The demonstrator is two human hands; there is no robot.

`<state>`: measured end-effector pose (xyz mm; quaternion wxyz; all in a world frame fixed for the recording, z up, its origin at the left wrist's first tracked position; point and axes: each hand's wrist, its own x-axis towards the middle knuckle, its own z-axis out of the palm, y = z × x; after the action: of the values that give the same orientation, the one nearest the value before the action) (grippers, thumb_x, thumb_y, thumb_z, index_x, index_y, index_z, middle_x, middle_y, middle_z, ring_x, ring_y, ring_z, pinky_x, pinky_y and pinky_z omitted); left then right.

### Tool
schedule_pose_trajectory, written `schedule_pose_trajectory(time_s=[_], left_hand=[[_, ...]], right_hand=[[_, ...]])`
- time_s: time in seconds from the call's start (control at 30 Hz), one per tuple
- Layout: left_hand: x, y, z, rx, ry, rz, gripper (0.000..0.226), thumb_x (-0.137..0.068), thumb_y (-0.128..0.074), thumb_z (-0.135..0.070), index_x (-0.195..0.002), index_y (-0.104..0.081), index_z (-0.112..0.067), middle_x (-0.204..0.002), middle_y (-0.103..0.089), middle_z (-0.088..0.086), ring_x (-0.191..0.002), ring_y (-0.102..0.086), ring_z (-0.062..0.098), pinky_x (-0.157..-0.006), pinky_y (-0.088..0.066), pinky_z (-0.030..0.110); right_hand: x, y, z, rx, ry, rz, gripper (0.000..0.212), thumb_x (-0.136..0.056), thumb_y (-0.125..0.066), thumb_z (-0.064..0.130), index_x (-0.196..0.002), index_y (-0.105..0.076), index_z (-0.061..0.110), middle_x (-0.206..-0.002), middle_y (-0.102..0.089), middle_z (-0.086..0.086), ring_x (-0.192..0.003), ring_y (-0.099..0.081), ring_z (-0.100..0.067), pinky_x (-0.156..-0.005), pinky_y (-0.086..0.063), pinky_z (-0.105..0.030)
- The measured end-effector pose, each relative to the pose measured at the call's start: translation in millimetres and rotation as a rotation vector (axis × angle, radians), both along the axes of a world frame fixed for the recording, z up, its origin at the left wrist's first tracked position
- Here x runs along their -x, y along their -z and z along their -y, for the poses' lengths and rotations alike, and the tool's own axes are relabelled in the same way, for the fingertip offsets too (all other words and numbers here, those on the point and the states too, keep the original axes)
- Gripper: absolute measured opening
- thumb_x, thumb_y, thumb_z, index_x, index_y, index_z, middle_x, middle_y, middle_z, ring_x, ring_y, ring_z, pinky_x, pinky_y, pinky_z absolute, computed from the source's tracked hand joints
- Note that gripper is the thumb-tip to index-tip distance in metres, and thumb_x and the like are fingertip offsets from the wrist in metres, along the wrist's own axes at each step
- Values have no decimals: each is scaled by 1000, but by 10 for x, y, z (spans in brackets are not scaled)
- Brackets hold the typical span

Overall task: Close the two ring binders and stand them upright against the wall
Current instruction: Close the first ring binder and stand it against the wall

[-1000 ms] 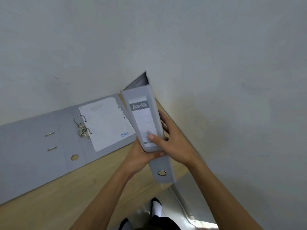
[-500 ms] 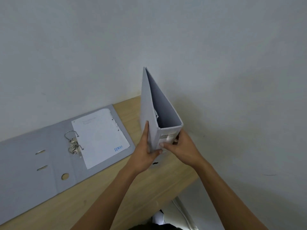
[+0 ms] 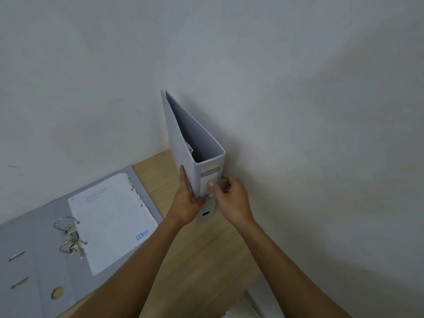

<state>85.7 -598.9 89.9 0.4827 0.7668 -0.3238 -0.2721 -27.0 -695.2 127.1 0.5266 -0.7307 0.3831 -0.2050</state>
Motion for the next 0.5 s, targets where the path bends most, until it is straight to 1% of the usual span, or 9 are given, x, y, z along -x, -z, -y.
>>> schedule_pose_trajectory(time_s=[0.03, 0.07, 0.1, 0.13, 0.27, 0.37, 0.43, 0.5], left_hand=[[-32, 13, 41, -17, -6, 4, 114, -92, -70, -11, -158, 22, -21, -158, -41, 16, -135, -53, 36, -106, -49, 52], [-58, 26, 76, -30, -17, 0, 112, -93, -69, -11, -158, 21, -19, -157, -40, 17, -136, -51, 38, -107, -48, 54], [-87, 43, 105, -39, -29, -6, 111, -93, -69, -12, -159, 20, -18, -157, -40, 18, -137, -50, 38, -107, -48, 55], [-118, 57, 133, -45, -39, -14, 110, -93, -69, -15, -159, 19, -18, -157, -41, 18, -138, -49, 39, -107, -47, 55], [-247, 52, 263, -64, -61, -37, 111, -92, -72, -25, -160, 16, -19, -158, -41, 15, -140, -47, 37, -108, -47, 53], [-316, 10, 356, -84, -61, -28, 112, -91, -72, -29, -160, 16, -18, -160, -39, 16, -141, -46, 38, -110, -46, 52], [-361, -11, 431, -97, -69, -29, 111, -91, -71, -31, -160, 16, -18, -160, -38, 17, -142, -45, 38, -110, -45, 53], [-411, -20, 505, -117, -68, -30, 111, -92, -69, -30, -159, 18, -17, -160, -37, 19, -143, -44, 38, -112, -44, 51]], right_hand=[[-56, 20, 7, -85, 18, 40, 43, -92, -69, 39, -130, -61, 21, -119, -66, -2, -105, -67, -17, -84, -57, -24], [-112, 43, 8, -161, 40, 74, 39, -94, -67, 37, -128, -60, 22, -118, -69, -2, -108, -69, -19, -92, -59, -35], [-160, 71, 13, -222, 69, 99, 34, -95, -65, 37, -126, -59, 23, -118, -69, -2, -111, -69, -20, -97, -58, -43], [-205, 96, 21, -271, 102, 115, 31, -97, -63, 36, -125, -58, 23, -119, -69, -3, -113, -68, -22, -100, -56, -47], [-322, 203, 100, -398, 187, 160, 26, -101, -55, 33, -126, -56, 24, -129, -67, -8, -120, -64, -24, -107, -51, -47], [-366, 233, 148, -439, 182, 193, 21, -101, -55, 29, -121, -60, 24, -124, -68, -6, -117, -66, -23, -101, -54, -41], [-404, 242, 184, -440, 154, 194, 28, -102, -55, 29, -128, -61, 23, -128, -67, -3, -117, -66, -20, -98, -56, -39], [-441, 245, 215, -423, 121, 173, 38, -103, -52, 25, -141, -55, 24, -135, -61, 4, -124, -62, -18, -103, -54, -43]])
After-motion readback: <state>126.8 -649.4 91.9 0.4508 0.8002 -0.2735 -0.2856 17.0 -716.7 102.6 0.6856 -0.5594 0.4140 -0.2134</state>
